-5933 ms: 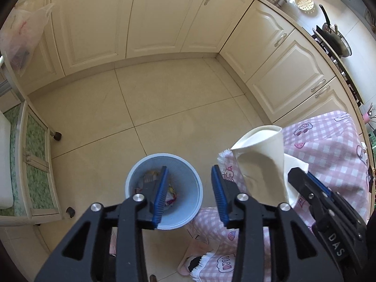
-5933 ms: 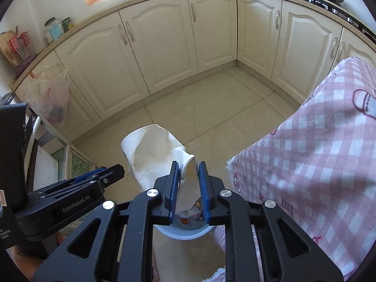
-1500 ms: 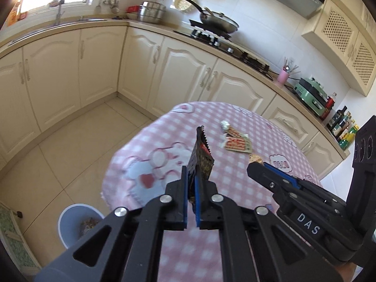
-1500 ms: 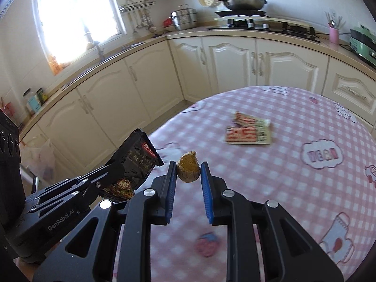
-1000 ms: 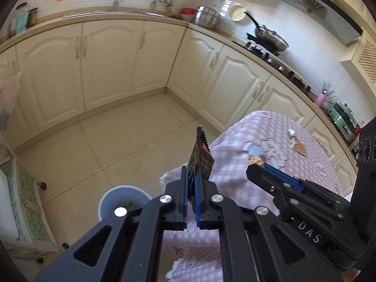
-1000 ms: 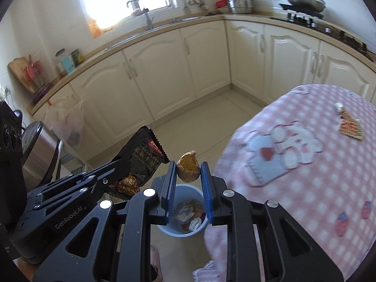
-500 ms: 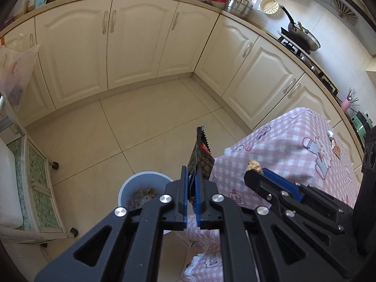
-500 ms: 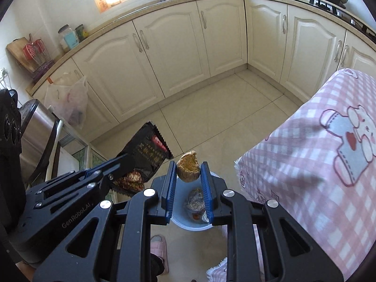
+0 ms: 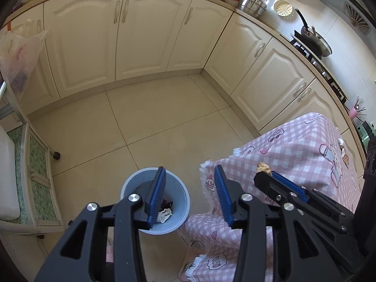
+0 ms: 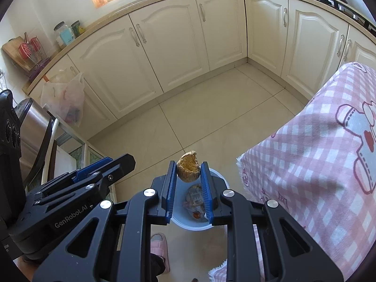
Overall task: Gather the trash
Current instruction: 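Carry wrapper and bread roll over the blue bin and open both grippers, then withdraw both open grippers and turn back toward the table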
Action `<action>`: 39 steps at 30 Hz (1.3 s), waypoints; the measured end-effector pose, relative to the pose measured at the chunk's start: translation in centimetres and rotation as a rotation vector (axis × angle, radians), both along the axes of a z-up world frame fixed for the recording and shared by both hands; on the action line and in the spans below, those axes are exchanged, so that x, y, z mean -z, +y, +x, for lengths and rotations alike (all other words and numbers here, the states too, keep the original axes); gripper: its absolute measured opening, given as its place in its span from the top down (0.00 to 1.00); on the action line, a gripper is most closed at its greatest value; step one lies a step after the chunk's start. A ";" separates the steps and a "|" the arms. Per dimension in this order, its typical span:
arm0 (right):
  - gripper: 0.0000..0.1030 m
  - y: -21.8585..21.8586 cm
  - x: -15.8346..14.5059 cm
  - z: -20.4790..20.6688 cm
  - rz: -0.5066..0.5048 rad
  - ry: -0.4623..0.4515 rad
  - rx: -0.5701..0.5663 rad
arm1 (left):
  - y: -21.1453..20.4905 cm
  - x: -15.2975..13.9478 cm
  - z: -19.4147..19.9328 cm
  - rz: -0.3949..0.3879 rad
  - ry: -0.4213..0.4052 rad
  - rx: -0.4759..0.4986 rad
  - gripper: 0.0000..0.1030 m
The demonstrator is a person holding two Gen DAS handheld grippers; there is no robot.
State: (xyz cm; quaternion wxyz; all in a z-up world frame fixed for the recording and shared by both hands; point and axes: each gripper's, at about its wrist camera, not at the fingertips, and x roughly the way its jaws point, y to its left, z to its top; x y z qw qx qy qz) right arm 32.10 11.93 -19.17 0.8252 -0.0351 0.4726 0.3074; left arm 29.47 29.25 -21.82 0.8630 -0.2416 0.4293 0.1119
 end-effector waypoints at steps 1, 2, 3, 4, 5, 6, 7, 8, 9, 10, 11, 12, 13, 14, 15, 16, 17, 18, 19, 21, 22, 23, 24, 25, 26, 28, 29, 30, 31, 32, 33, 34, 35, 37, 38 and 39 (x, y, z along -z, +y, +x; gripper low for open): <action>0.81 0.2 -0.1 0.1 -0.001 -0.001 -0.001 | 0.2 0.0 -0.1 -0.002 0.000 -0.004 0.57; 0.81 0.3 -0.1 0.0 0.000 -0.001 -0.003 | 0.4 0.0 -0.3 -0.003 -0.001 -0.008 0.57; 0.81 0.5 -0.1 0.0 0.000 -0.001 -0.004 | 0.6 -0.1 -0.4 -0.003 -0.003 -0.011 0.57; 0.81 0.7 -0.1 0.0 0.001 -0.001 -0.005 | 0.8 -0.1 -0.6 -0.004 -0.005 -0.015 0.57; 0.81 0.8 -0.1 0.0 0.001 -0.001 -0.007 | 1.0 -0.2 -0.8 -0.006 -0.005 -0.021 0.57; 0.81 1.0 -0.2 -0.1 0.002 0.000 -0.011 | 1.3 -0.2 -1.0 -0.008 -0.006 -0.027 0.57; 0.81 1.1 -0.2 -0.1 0.004 0.000 -0.013 | 1.5 -0.3 -1.1 -0.009 -0.007 -0.031 0.56; 0.81 1.3 -0.2 -0.1 0.007 0.000 -0.017 | 1.7 -0.3 -1.2 -0.009 -0.008 -0.034 0.56; 0.81 1.4 -0.3 -0.1 0.010 -0.002 -0.020 | 1.9 -0.5 -1.3 -0.009 -0.010 -0.039 0.55; 0.81 1.4 -0.4 -0.1 0.013 -0.004 -0.023 | 2.1 -0.5 -1.4 -0.010 -0.012 -0.043 0.54; 0.80 1.6 -0.5 -0.1 0.018 -0.007 -0.023 | 2.3 -0.6 -1.6 -0.010 -0.015 -0.046 0.53; 0.80 1.8 -0.7 0.0 0.022 -0.014 -0.018 | 2.5 -0.8 -1.7 -0.009 -0.019 -0.050 0.53; 0.79 1.8 -0.8 -0.1 0.026 -0.021 -0.013 | 2.6 -1.0 -1.7 -0.009 -0.023 -0.054 0.53; 0.75 2.0 -1.0 0.0 0.029 -0.026 -0.013 | 2.7 -1.2 -1.8 -0.009 -0.027 -0.056 0.53; 0.73 2.1 -1.2 -0.1 0.028 -0.029 -0.015 | 2.8 -1.5 -1.9 -0.008 -0.033 -0.058 0.52; 0.72 2.2 -1.4 -0.1 0.025 -0.040 -0.017 | 2.9 -1.7 -1.9 -0.005 -0.037 -0.058 0.52; 0.72 2.3 -1.6 -0.2 0.024 -0.050 -0.018 | 3.0 -2.0 -2.0 -0.002 -0.041 -0.059 0.52; 0.71 2.2 -1.8 -0.3 0.024 -0.056 -0.016 | 3.0 -2.2 -2.0 -0.001 -0.045 -0.059 0.52; 0.71 2.2 -1.9 -0.3 0.026 -0.058 -0.016 | 2.9 -2.4 -2.1 -0.001 -0.050 -0.057 0.52; 0.71 1.9 -2.3 -0.4 0.031 -0.061 -0.012 | 2.6 -3.0 -2.1 0.002 -0.057 -0.053 0.52; 0.71 1.6 -2.5 -0.4 0.032 -0.065 -0.009 | 2.3 -3.3 -2.0 0.005 -0.061 -0.049 0.52; 0.71 1.2 -2.7 -0.5 0.035 -0.067 -0.005 | 2.1 -3.5 -2.0 0.006 -0.062 -0.044 0.52; 0.71 0.9 -2.9 -0.5 0.038 -0.070 0.000 | 1.6 -3.9 -1.9 0.010 -0.067 -0.036 0.52; 0.71 0.4 -3.2 -0.6 0.040 -0.075 0.008 | 1.3 -4.2 -1.9 0.013 -0.073 -0.030 0.52; 0.70 -0.2 -3.5 -0.7 0.042 -0.082 0.016 | 0.9 -4.6 -1.8 0.016 -0.078 -0.022 0.52; 0.70 -1.3 -4.3 -0.7 0.049 -0.094 0.034 | -0.6 -5.6 -1.7 0.029 -0.094 0.003 0.52; 0.70 -2.0 -4.7 -0.8 0.054 -0.101 0.044 | -1.1 -6.1 -1.6 0.034 -0.100 0.012 0.52; 0.70 -2.9 -5.2 -0.8 0.061 -0.110 0.055 | -1.8 -6.5 -1.5 0.040 -0.107 0.026 0.52; 0.70 -3.5 -5.5 -0.8 0.066 -0.118 0.065 | -2.7 -7.2 -1.4 0.048 -0.117 0.042 0.52; 0.70 -4.2 -6.0 -0.9 0.071 -0.126 0.077 | -3.6 -7.7 -1.3 0.055 -0.126 0.053 0.52; 0.70 -5.3 -6.5 -0.9 0.078 -0.136 0.090 | -4.7 -8.4 -1.1 0.064 -0.138 0.072 0.51; 0.70 -6.3 -7.0 -1.0 0.085 -0.147 0.105 | -5.5 -8.8 -1.0 0.069 -0.144 0.083 0.51; 0.69 -7.1 -7.4 -1.0 0.090 -0.156 0.117 | -6.5 -9.3 -0.9 0.074 -0.153 0.096 0.50; 0.69 -9.2 -8.2 -1.0 0.098 -0.174 0.146 | -8.9 -10.4 -0.4 0.087 -0.169 0.133 0.50; 0.69 -10.5 -8.6 -1.0 0.103 -0.184 0.163 | -9.7 -10.7 -0.3 0.090 -0.174 0.146 0.49; 0.68 -11.7 -8.9 -0.9 0.109 -0.193 0.181 | -10.7 -11.1 0.0 0.094 -0.179 0.160 0.48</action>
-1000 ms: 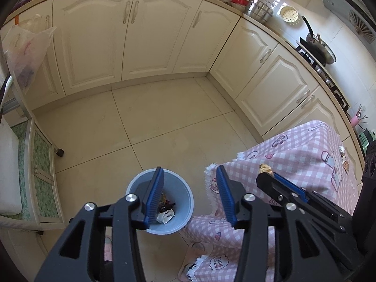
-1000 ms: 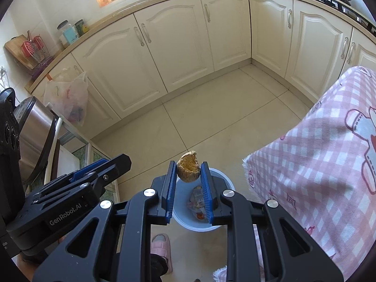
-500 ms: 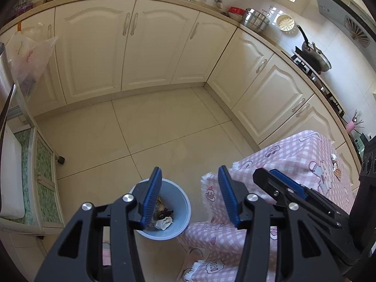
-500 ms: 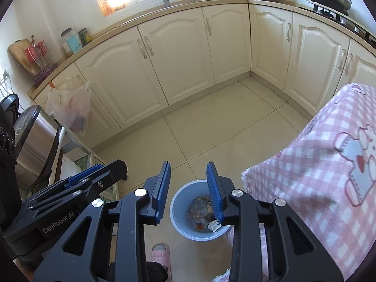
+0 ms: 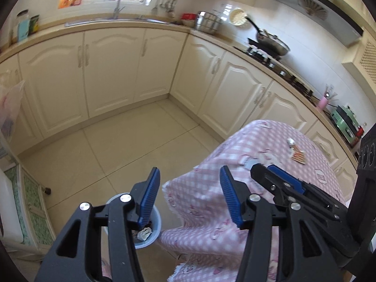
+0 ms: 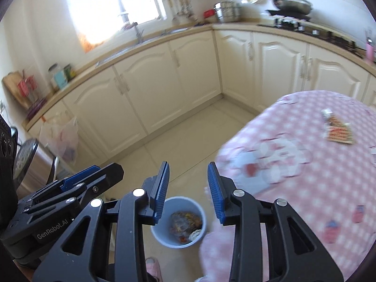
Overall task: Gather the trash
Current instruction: 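Withdraw both open grippers and turn back toward the table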
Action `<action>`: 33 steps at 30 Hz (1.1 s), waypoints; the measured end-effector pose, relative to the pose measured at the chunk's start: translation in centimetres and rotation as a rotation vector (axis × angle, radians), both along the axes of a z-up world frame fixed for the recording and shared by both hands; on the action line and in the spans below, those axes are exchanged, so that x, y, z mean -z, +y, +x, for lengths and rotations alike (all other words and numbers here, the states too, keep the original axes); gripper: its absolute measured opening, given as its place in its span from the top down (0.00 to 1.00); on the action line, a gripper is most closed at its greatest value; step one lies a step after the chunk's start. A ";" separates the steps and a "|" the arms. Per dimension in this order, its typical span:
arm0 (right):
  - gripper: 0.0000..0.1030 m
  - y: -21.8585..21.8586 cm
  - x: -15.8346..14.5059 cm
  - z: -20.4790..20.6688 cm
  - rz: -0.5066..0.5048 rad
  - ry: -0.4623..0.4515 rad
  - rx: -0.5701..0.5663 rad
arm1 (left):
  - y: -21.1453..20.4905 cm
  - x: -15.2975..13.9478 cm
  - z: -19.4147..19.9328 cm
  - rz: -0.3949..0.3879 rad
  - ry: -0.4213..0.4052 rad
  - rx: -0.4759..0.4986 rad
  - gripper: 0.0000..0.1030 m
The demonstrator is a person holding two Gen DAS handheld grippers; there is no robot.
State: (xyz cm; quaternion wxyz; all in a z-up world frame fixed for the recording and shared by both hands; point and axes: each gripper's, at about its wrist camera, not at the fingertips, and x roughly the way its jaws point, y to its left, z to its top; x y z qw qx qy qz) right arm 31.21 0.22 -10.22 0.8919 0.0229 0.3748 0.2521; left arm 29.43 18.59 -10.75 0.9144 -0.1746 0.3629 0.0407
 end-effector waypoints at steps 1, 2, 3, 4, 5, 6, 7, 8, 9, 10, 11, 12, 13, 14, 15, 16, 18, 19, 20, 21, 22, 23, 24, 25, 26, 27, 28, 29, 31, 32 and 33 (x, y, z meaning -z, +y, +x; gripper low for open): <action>0.68 -1.0 -0.2 0.1 0.003 -0.006 0.013 | -1.3 -0.4 0.3 0.007 -0.005 0.018 0.47; 0.68 -2.1 -0.5 0.2 0.005 -0.014 0.030 | -2.4 -0.8 0.7 0.013 -0.010 0.035 0.45; 0.67 -3.6 -0.8 0.3 0.012 -0.023 0.053 | -3.5 -1.1 1.0 0.017 -0.013 0.049 0.45; 0.67 -4.8 -1.0 0.4 0.016 -0.028 0.072 | -5.0 -1.4 1.5 0.020 -0.016 0.070 0.44; 0.67 -6.1 -1.2 0.6 0.018 -0.033 0.090 | -6.3 -1.6 2.0 0.023 -0.018 0.090 0.43; 0.67 -7.4 -1.3 0.8 0.022 -0.035 0.110 | -7.7 -1.8 2.5 0.025 -0.019 0.112 0.42; 0.67 -8.6 -1.3 1.0 0.024 -0.036 0.125 | -8.9 -1.9 3.0 0.025 -0.018 0.132 0.41; 0.66 -10.0 -1.3 1.3 0.028 -0.035 0.145 | -10.0 -1.9 3.4 0.027 -0.017 0.149 0.38; 0.66 -11.4 -1.3 1.6 0.032 -0.036 0.168 | -11.3 -1.9 4.0 0.028 -0.014 0.172 0.36; 0.66 -12.8 -1.3 1.8 0.035 -0.038 0.190 | -12.3 -1.8 4.5 0.028 -0.010 0.192 0.34; 0.65 -13.9 -1.4 2.2 0.036 -0.039 0.206 | -13.4 -1.7 5.0 0.024 -0.006 0.212 0.33; 0.64 -15.4 -1.3 2.5 0.036 -0.040 0.233 | -14.8 -1.6 5.8 0.015 -0.001 0.236 0.33; 0.64 -16.7 -1.2 2.8 0.036 -0.039 0.254 | -15.8 -1.3 6.3 0.012 0.005 0.251 0.33; 0.64 -17.7 -1.0 3.0 0.037 -0.037 0.270 | -16.8 -1.1 6.8 0.011 0.009 0.268 0.33; 0.64 -19.1 -0.8 3.3 0.037 -0.033 0.293 | -17.8 -0.9 7.4 0.010 0.013 0.284 0.33; 0.64 -19.8 -0.6 3.5 0.037 -0.030 0.306 | -18.9 -0.5 8.3 0.012 0.023 0.302 0.33; 0.64 -21.7 -0.2 4.3 0.034 -0.020 0.337 | -20.7 0.2 10.0 0.009 0.035 0.325 0.33; 0.64 -22.4 0.0 4.6 0.033 -0.015 0.348 | -21.2 0.5 10.4 0.006 0.039 0.333 0.32; 0.64 -23.1 0.3 5.0 0.030 -0.011 0.357 | -21.9 0.9 11.2 0.002 0.048 0.343 0.32; 0.63 -23.7 0.5 5.4 0.025 -0.006 0.366 | -22.3 1.3 11.6 0.000 0.052 0.348 0.32; 0.63 -24.2 0.7 5.8 0.021 -0.002 0.371 | -22.8 1.7 12.3 -0.004 0.057 0.355 0.32; 0.63 -24.7 1.0 6.2 0.019 0.003 0.378 | -23.3 2.0 13.0 -0.008 0.061 0.360 0.32; 0.63 -25.1 1.2 6.7 0.015 0.007 0.382 | -23.6 2.4 13.7 -0.012 0.064 0.364 0.32; 0.63 -25.4 1.4 7.1 0.009 0.011 0.386 | -23.9 2.7 14.4 -0.014 0.069 0.367 0.32; 0.63 -25.5 1.6 7.6 0.006 0.015 0.386 | -24.1 3.0 15.1 -0.017 0.071 0.369 0.32; 0.62 -25.8 1.7 7.9 0.004 0.018 0.388 | -24.3 3.3 15.9 -0.020 0.074 0.371 0.32; 0.62 -26.0 1.9 8.5 -0.001 0.022 0.389 | -24.4 3.6 16.5 -0.020 0.080 0.371 0.33; 0.62 -26.1 2.0 8.9 -0.003 0.026 0.389 | -24.5 3.9 17.1 -0.024 0.081 0.372 0.33; 0.61 -26.3 2.4 9.8 -0.004 0.036 0.385 | -24.6 4.3 18.2 -0.031 0.080 0.371 0.33; 0.61 -26.3 2.5 10.1 -0.007 0.039 0.382 | -24.7 4.6 18.8 -0.032 0.081 0.369 0.33; 0.61 -26.3 2.6 10.5 -0.009 0.041 0.379 | -24.8 4.8 19.4 -0.034 0.081 0.367 0.33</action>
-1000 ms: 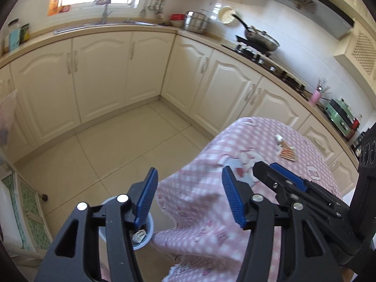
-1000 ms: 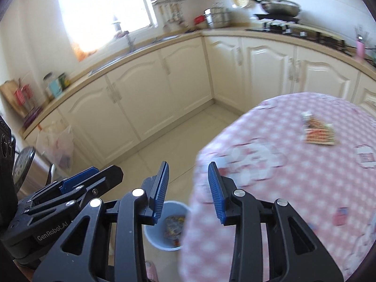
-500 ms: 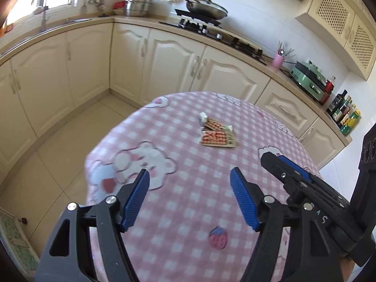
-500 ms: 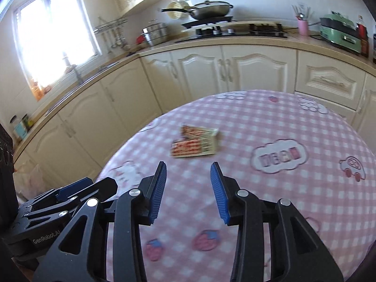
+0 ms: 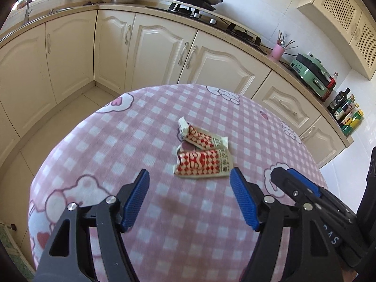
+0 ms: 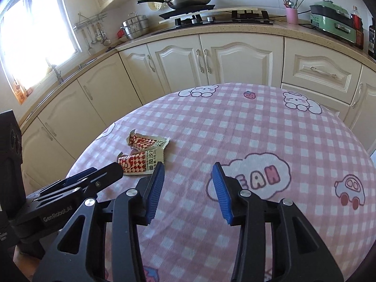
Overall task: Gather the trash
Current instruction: 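Withdraw both open grippers and turn back toward the table, then grasp one red-white wrapper with the left gripper while the right grasps the other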
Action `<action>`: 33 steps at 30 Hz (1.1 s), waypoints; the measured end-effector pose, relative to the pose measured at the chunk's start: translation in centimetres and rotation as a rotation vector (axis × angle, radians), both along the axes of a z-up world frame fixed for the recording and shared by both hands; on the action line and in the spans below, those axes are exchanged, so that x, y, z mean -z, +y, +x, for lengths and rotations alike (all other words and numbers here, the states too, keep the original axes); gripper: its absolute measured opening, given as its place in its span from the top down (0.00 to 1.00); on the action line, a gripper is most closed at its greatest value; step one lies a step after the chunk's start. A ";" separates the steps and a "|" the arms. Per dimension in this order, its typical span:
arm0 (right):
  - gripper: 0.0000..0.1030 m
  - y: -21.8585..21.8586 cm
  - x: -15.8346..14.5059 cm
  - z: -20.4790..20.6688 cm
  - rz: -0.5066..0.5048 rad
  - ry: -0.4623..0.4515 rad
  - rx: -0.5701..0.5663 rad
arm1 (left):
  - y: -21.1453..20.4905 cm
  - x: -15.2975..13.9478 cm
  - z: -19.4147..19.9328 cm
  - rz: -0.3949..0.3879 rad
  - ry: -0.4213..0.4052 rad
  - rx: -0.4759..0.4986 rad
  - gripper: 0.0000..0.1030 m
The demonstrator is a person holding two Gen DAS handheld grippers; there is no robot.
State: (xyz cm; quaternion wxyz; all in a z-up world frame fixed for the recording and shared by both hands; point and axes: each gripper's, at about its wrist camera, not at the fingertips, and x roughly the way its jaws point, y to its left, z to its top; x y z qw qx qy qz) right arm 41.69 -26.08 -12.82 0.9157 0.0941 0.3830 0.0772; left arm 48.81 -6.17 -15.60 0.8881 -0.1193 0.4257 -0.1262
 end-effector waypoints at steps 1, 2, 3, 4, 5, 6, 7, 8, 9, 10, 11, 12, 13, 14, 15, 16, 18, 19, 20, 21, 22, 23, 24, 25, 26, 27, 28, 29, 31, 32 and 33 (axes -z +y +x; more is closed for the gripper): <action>0.61 0.1 0.1 0.4 -0.004 0.003 -0.003 | 0.1 0.1 0.3 0.000 -0.001 0.000 0.33; 0.61 0.1 0.2 0.7 -0.008 0.005 -0.006 | 0.0 0.2 0.7 0.007 -0.006 0.000 0.33; 0.61 0.1 0.3 1.0 -0.010 0.008 -0.009 | -0.2 0.4 1.1 0.024 -0.011 -0.006 0.33; 0.61 0.1 0.4 1.2 -0.011 0.010 -0.008 | -0.4 0.4 1.4 0.048 -0.015 -0.008 0.33; 0.61 0.1 0.5 1.4 -0.014 0.012 -0.007 | -0.7 0.6 1.7 0.067 -0.015 0.003 0.33; 0.61 0.1 0.6 1.5 -0.015 0.014 -0.008 | -0.9 0.7 1.8 0.077 -0.013 0.010 0.33; 0.61 0.1 0.6 1.6 -0.016 0.014 -0.006 | -1.1 0.9 2.0 0.090 -0.010 0.013 0.33; 0.61 0.1 0.6 1.6 -0.018 0.014 -0.004 | -1.4 1.0 2.0 0.103 -0.015 0.016 0.33; 0.61 0.1 0.7 1.7 -0.017 0.016 -0.004 | -1.5 0.9 2.1 0.113 -0.016 0.020 0.34; 0.61 0.1 0.7 1.8 -0.015 0.017 -0.003 | -1.7 0.9 2.1 0.116 -0.017 0.030 0.41; 0.61 0.2 0.8 1.8 -0.016 0.019 -0.003 | -1.9 1.0 2.2 0.122 -0.014 0.039 0.52; 0.61 0.3 0.8 1.7 -0.018 0.019 -0.005 | -1.9 1.0 2.2 0.128 -0.014 0.038 0.56; 0.60 0.4 0.8 1.7 -0.020 0.020 -0.006 | -1.9 1.0 2.2 0.121 -0.013 0.047 0.62; 0.61 0.4 0.8 1.6 -0.021 0.020 -0.007 | -2.0 1.1 2.3 0.114 -0.011 0.058 0.67; 0.61 0.5 0.7 1.6 -0.022 0.019 -0.006 | -2.0 1.1 2.3 0.116 -0.011 0.056 0.69; 0.61 0.6 0.7 1.6 -0.024 0.019 -0.006 | -2.0 1.2 2.4 0.118 -0.010 0.052 0.73; 0.61 0.8 0.6 1.5 -0.027 0.018 -0.008 | -1.7 1.2 2.3 0.104 -0.008 0.045 0.81; 0.61 0.9 0.5 1.4 -0.030 0.015 -0.009 | -1.5 1.1 2.2 0.092 -0.006 0.046 0.84; 0.61 1.1 0.5 1.4 -0.033 0.015 -0.011 | -1.2 1.1 2.0 0.076 -0.005 0.049 0.86; 0.60 1.3 0.4 1.4 -0.036 0.014 -0.013 | -0.9 1.0 1.7 0.061 -0.008 0.051 0.87; 0.60 1.5 0.3 1.3 -0.037 0.012 -0.014 | -0.7 0.9 1.4 0.049 -0.011 0.052 0.88; 0.60 1.7 0.3 1.3 -0.039 0.011 -0.016 | -0.2 0.7 1.0 0.031 -0.018 0.045 0.89; 0.60 1.9 0.2 1.4 -0.040 0.010 -0.018 | 0.5 0.3 0.5 0.017 -0.035 0.028 0.89; 0.60 2.3 0.2 1.4 -0.044 0.009 -0.023 | 1.1 0.0 0.2 0.011 -0.047 0.014 0.89; 0.60 2.6 0.1 1.5 -0.051 0.007 -0.029 | 1.7 -0.3 -0.1 0.003 -0.060 -0.005 0.89; 0.60 3.0 0.1 1.7 -0.056 0.006 -0.035 | 2.6 -0.6 -0.3 -0.002 -0.071 -0.029 0.89; 0.60 3.4 0.1 1.9 -0.060 0.007 -0.042 | 3.6 -0.9 -0.5 0.002 -0.083 -0.058 0.89; 0.60 3.8 0.1 2.0 -0.064 0.007 -0.047 | 4.2 -1.2 -0.6 0.007 -0.089 -0.076 0.89; 0.60 4.8 0.2 2.4 -0.075 0.007 -0.060 | 6.1 -1.6 -0.6 0.009 -0.099 -0.129 0.90; 0.60 5.4 0.3 2.7 -0.081 0.008 -0.069 | 6.8 -1.7 -0.6 0.014 -0.100 -0.152 0.90; 0.60 6.0 0.4 2.9 -0.088 0.008 -0.077 | 7.6 -1.7 -0.5 0.030 -0.104 -0.181 0.89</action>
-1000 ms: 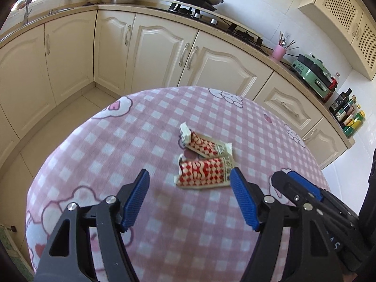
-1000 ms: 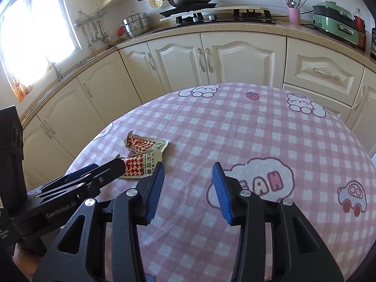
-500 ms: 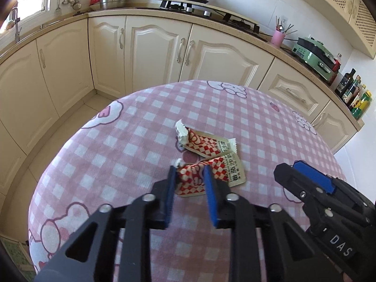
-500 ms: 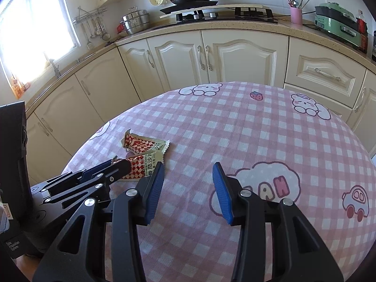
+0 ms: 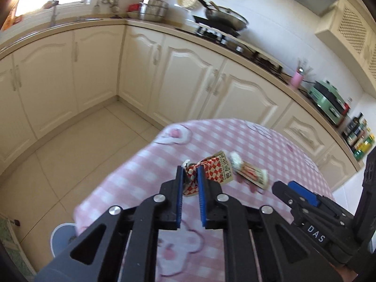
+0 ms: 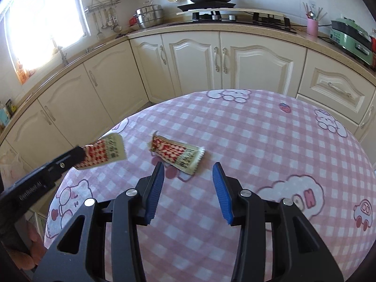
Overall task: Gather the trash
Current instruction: 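Grasp one red-white wrapper with the left gripper while the right grasps the other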
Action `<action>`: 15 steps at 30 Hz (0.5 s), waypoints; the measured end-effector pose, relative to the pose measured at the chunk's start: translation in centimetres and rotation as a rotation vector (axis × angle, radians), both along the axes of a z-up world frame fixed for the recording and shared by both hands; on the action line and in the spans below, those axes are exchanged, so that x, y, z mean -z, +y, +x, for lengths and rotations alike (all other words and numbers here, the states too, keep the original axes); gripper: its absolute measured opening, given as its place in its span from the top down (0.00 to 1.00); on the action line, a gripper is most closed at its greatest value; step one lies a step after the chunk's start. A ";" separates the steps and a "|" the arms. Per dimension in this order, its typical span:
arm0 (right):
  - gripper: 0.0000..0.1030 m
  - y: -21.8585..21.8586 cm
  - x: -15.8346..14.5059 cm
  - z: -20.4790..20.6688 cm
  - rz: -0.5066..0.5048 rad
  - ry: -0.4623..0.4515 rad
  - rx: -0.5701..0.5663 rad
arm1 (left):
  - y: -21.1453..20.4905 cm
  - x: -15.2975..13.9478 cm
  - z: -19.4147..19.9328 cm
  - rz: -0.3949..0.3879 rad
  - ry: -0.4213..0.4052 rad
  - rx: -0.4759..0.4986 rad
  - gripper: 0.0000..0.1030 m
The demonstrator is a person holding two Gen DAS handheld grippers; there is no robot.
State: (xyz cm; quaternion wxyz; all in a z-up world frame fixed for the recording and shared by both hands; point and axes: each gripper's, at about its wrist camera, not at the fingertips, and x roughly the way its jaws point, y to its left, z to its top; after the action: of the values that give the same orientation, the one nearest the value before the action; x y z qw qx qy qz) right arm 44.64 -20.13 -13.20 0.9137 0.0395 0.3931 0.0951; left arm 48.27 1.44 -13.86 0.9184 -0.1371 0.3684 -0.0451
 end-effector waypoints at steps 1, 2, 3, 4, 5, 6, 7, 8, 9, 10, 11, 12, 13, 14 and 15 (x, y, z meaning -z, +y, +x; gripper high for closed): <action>0.60 0.8 0.1 0.5 -0.013 -0.002 -0.014 | 0.6 0.0 0.2 0.012 0.003 -0.012 0.89; 0.60 1.3 0.2 0.7 -0.023 -0.004 -0.020 | 1.1 0.0 0.4 0.019 0.008 -0.025 0.89; 0.60 1.9 0.4 1.3 -0.038 -0.002 -0.028 | 1.6 0.1 0.5 0.020 0.012 -0.036 0.89; 0.60 2.3 0.7 1.6 -0.046 0.004 -0.032 | 2.0 0.1 0.6 0.020 0.013 -0.039 0.89; 0.61 2.7 1.0 2.1 -0.053 0.010 -0.037 | 2.4 0.2 0.6 0.019 0.014 -0.043 0.89; 0.60 3.0 1.2 2.4 -0.060 0.014 -0.040 | 2.7 0.2 0.7 0.022 0.015 -0.047 0.89; 0.60 3.3 1.5 2.8 -0.073 0.018 -0.040 | 2.9 0.3 0.7 0.025 0.015 -0.049 0.89; 0.60 3.6 1.6 3.3 -0.082 0.021 -0.040 | 3.1 0.3 0.8 0.030 0.015 -0.051 0.89; 0.58 3.6 1.6 3.6 -0.081 0.020 -0.038 | 3.2 0.4 0.8 0.031 0.015 -0.051 0.89; 0.58 3.6 1.6 3.8 -0.081 0.017 -0.039 | 3.5 0.5 0.9 0.027 0.016 -0.052 0.89; 0.58 3.8 1.6 4.1 -0.090 0.012 -0.042 | 3.7 0.5 0.9 0.023 0.017 -0.051 0.89; 0.58 4.0 1.6 4.5 -0.107 0.012 -0.046 | 3.8 0.6 1.0 0.020 0.018 -0.051 0.89; 0.58 4.1 1.8 4.8 -0.115 0.018 -0.051 | 3.8 0.7 1.1 0.017 0.018 -0.048 0.89; 0.58 4.4 2.1 5.1 -0.120 0.038 -0.066 | 3.9 0.7 1.0 0.014 0.017 -0.046 0.89; 0.58 4.6 2.4 5.3 -0.128 0.053 -0.080 | 4.0 0.7 1.0 0.011 0.017 -0.043 0.89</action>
State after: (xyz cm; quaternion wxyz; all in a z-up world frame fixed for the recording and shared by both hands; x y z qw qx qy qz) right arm 49.94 -15.55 -15.62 0.8991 -0.0321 0.4237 0.1054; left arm 49.26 5.41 -14.55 0.9167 -0.1404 0.3735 -0.0222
